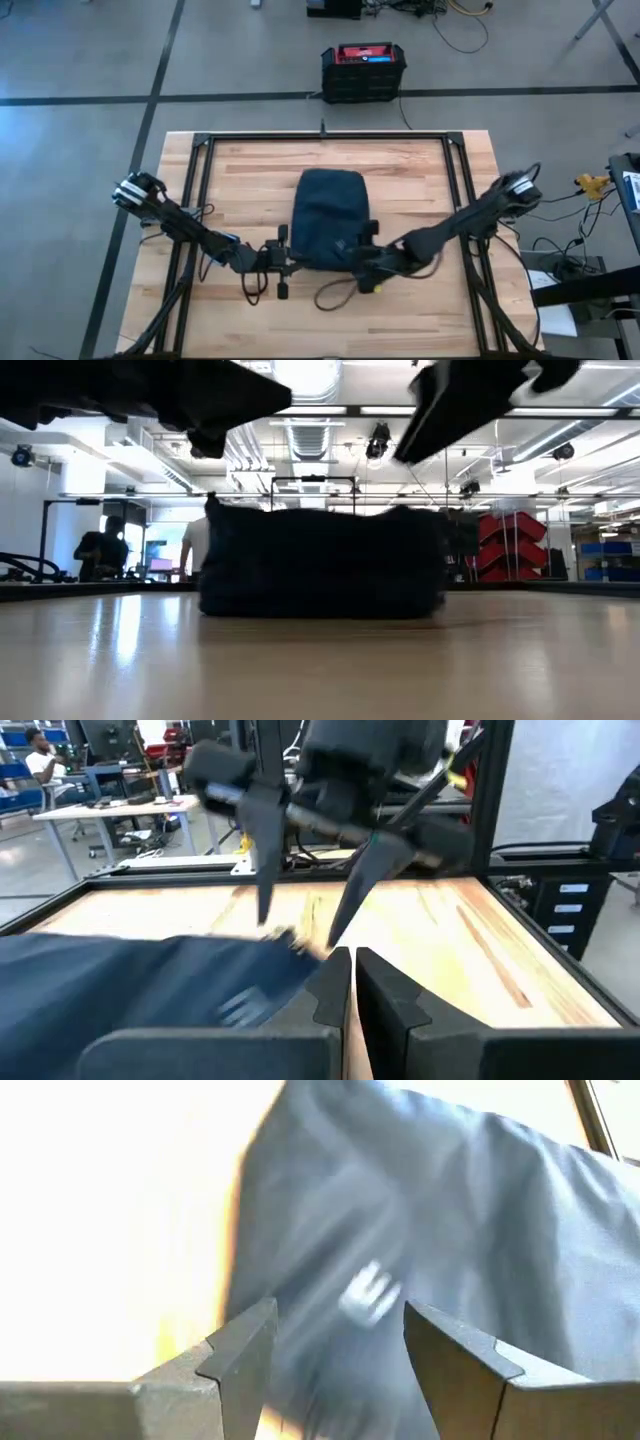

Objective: Unpack backpack
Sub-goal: Open the backpack

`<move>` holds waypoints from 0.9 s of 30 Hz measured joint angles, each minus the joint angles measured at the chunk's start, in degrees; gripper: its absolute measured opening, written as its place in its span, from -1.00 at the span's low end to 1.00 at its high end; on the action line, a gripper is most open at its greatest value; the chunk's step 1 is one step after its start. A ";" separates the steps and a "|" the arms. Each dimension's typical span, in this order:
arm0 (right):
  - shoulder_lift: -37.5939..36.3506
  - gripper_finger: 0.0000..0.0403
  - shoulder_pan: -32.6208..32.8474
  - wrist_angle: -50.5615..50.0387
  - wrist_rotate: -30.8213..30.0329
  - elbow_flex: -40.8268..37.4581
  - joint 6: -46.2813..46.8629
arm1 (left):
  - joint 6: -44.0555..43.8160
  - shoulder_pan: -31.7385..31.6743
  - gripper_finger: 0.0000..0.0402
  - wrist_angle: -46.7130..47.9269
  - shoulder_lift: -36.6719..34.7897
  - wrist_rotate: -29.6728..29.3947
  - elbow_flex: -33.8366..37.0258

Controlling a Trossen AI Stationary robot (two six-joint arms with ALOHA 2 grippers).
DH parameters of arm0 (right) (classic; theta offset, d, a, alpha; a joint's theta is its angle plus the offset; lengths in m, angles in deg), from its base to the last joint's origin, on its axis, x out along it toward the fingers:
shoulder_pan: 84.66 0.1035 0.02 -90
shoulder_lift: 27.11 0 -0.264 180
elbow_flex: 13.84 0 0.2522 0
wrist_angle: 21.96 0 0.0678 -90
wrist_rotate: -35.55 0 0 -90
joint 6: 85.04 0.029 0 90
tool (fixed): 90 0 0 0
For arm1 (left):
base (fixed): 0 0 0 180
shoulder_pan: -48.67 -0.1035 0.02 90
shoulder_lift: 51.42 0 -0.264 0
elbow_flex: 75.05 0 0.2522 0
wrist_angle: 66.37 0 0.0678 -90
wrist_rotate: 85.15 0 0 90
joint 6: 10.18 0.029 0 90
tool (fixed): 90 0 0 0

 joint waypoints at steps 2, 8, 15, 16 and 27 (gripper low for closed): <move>-2.10 0.03 2.33 -0.54 -0.41 -1.07 2.90 | 0.25 -0.14 -0.98 0.20 2.07 0.00 -1.60; -2.58 0.01 5.68 0.12 -10.50 -7.95 8.83 | 4.17 -1.82 -0.98 1.04 11.94 -0.25 -10.20; 2.04 -0.05 1.48 6.96 -15.35 -13.60 5.91 | 4.08 -3.42 -0.87 21.39 16.37 -12.19 -19.68; 2.60 -0.06 0.89 8.71 -15.32 -13.72 4.55 | 2.88 -3.42 -0.84 25.02 16.37 -13.00 -20.91; 5.58 -0.26 -3.59 20.50 -11.36 -13.80 -7.01 | -1.88 -3.42 -0.43 33.84 15.84 -14.51 -23.15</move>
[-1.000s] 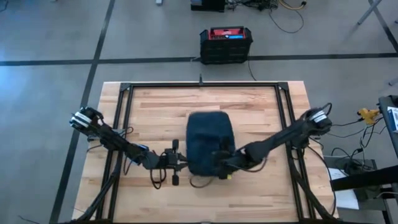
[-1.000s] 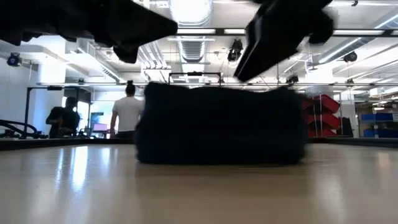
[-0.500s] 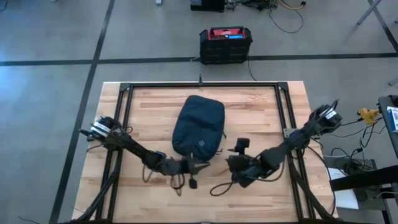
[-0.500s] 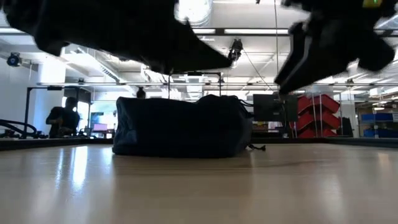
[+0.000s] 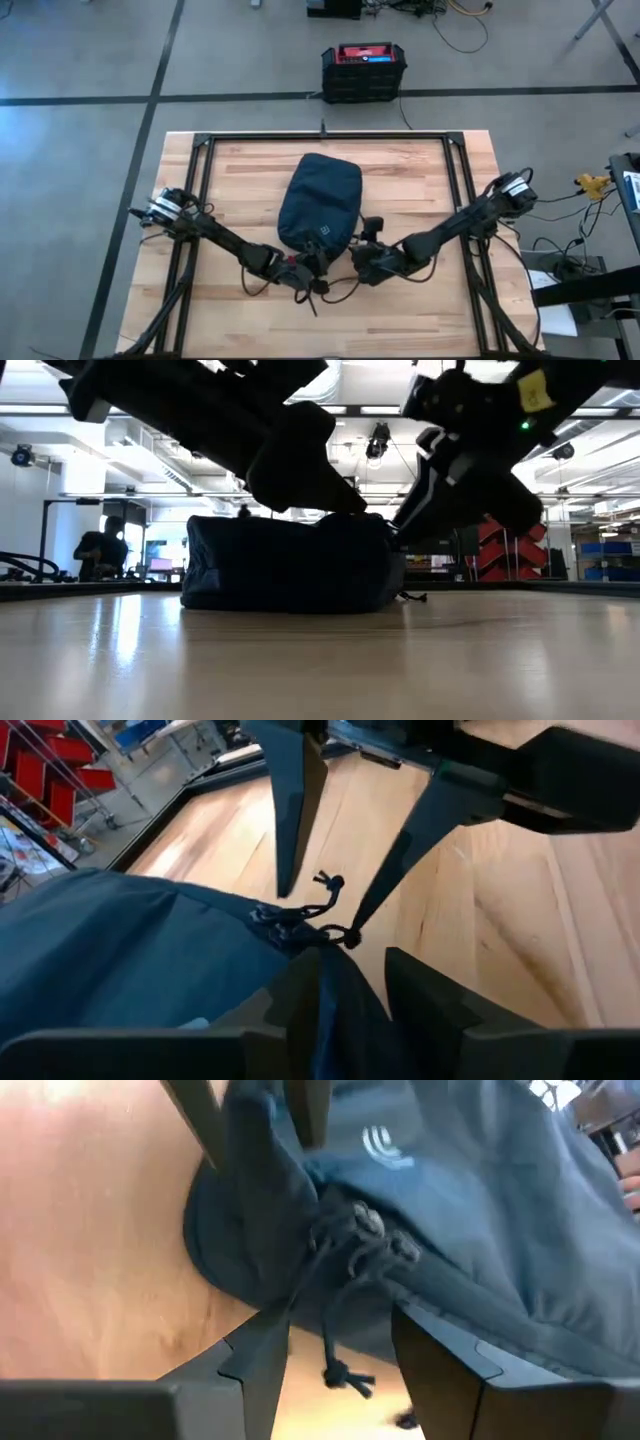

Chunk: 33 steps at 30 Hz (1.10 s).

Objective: Unpack backpack
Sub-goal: Open the backpack

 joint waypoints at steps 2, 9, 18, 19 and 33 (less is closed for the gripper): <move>0.56 -0.37 -0.66 0.05 -0.05 0.04 0.28 | -1.19 0.00 -0.35 1.82 0.01 0.26 0.04; 0.76 -0.95 -0.47 0.20 0.39 0.37 -0.91 | -8.19 -0.13 -0.17 8.46 0.31 -0.59 0.02; 0.02 -0.98 1.76 1.07 11.51 2.58 -0.97 | -17.17 0.57 -0.37 28.53 -2.30 -5.19 -0.45; 0.02 -0.99 1.78 1.76 12.98 2.72 -0.99 | -18.10 0.79 -0.41 31.22 -3.39 -5.16 -0.52; 1.53 -1.00 0.70 13.28 17.94 3.73 -5.52 | -13.99 5.90 -0.48 22.87 -10.38 -4.46 -0.33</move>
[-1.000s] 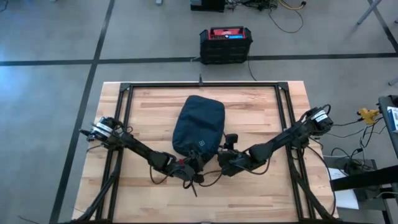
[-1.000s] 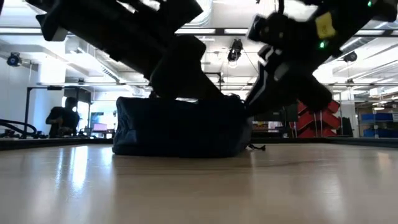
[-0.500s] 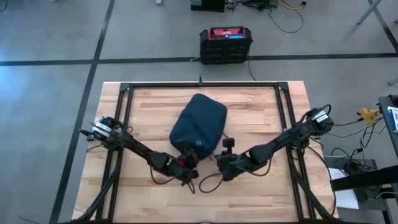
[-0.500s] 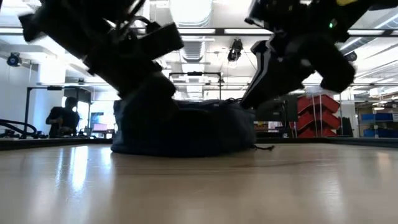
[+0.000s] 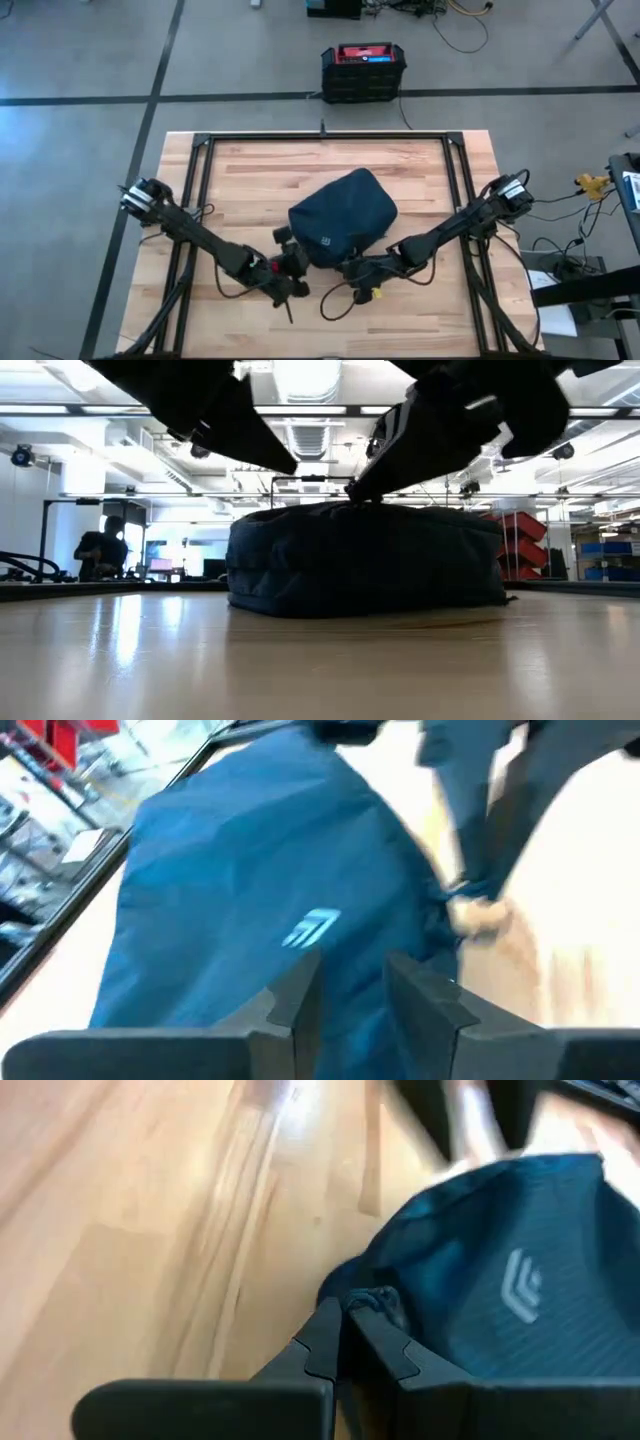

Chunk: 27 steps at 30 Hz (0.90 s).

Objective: Unpack backpack
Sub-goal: Open the backpack

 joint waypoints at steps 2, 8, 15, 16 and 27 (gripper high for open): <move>0.00 -1.00 -0.20 -0.39 -0.09 0.30 -0.06 | 1.20 -0.05 -0.40 -4.41 2.87 -0.21 0.00; -0.02 -1.00 -0.31 -1.71 -0.33 1.08 -0.11 | 8.67 -1.05 -0.13 -18.01 10.86 -1.55 0.07; -0.04 -1.00 -0.32 -4.66 -0.43 2.38 0.27 | 7.99 -2.72 0.12 -21.25 13.49 -2.27 0.07; -0.07 -1.00 -0.33 -5.30 -0.47 2.72 0.29 | 7.34 -3.16 0.14 -21.25 13.97 -2.29 0.07; -1.19 -1.00 0.22 -19.64 -0.90 5.19 5.93 | 5.13 -1.72 -0.91 -16.13 11.65 -2.05 0.09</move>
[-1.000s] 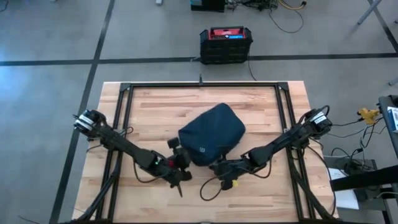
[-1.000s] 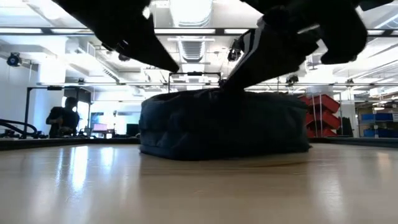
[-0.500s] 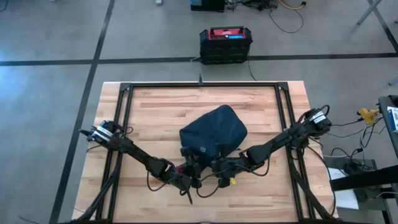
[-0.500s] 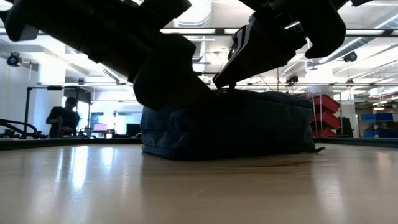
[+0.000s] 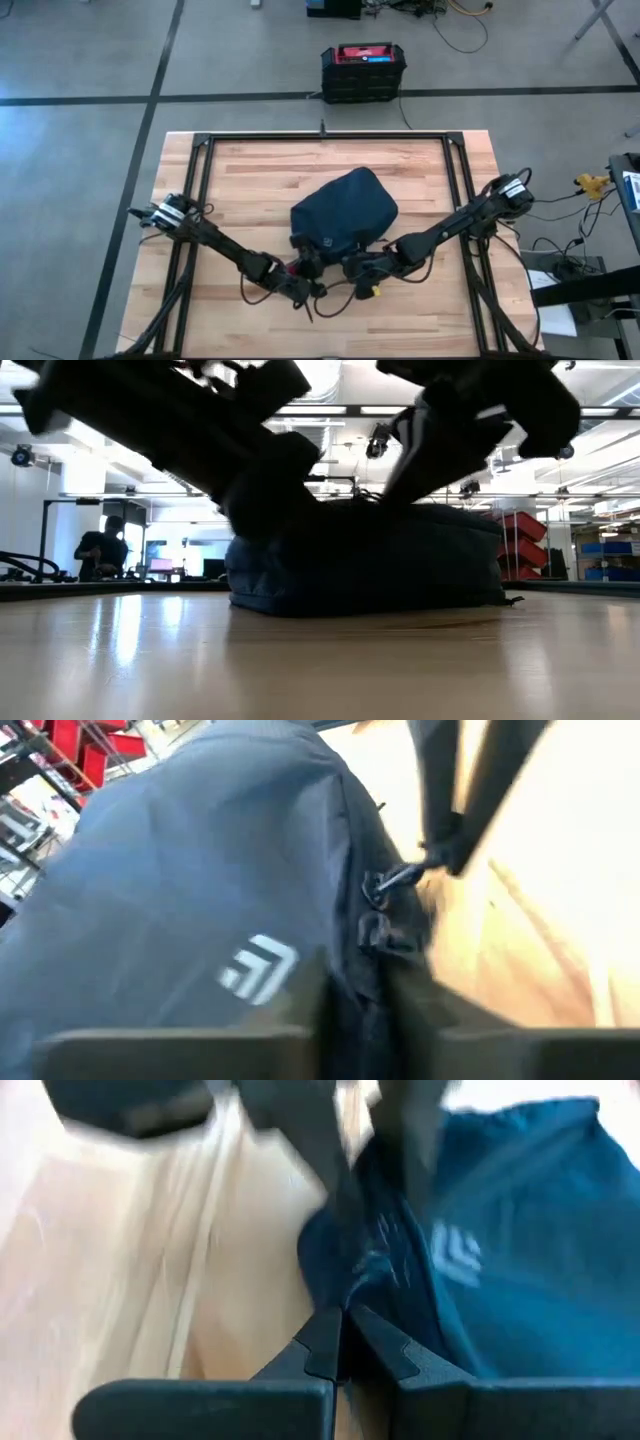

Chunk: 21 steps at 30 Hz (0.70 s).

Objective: Unpack backpack
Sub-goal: Open the backpack

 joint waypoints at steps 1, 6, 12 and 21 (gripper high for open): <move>-0.41 -1.00 0.17 -1.77 -0.12 0.00 1.02 | -0.14 0.55 -0.93 1.96 -1.16 -0.01 0.04; -3.09 -1.00 1.93 -13.18 -3.85 0.09 7.48 | -7.88 3.40 -0.99 17.31 -6.56 -0.10 0.04; -4.82 -1.00 3.05 -25.52 -5.35 -0.04 15.75 | -18.69 5.79 -1.00 37.37 -12.10 -3.20 0.04; -3.31 -1.00 3.51 -19.31 -5.46 -0.66 15.09 | -22.55 4.92 -0.97 56.32 -20.35 -7.02 0.06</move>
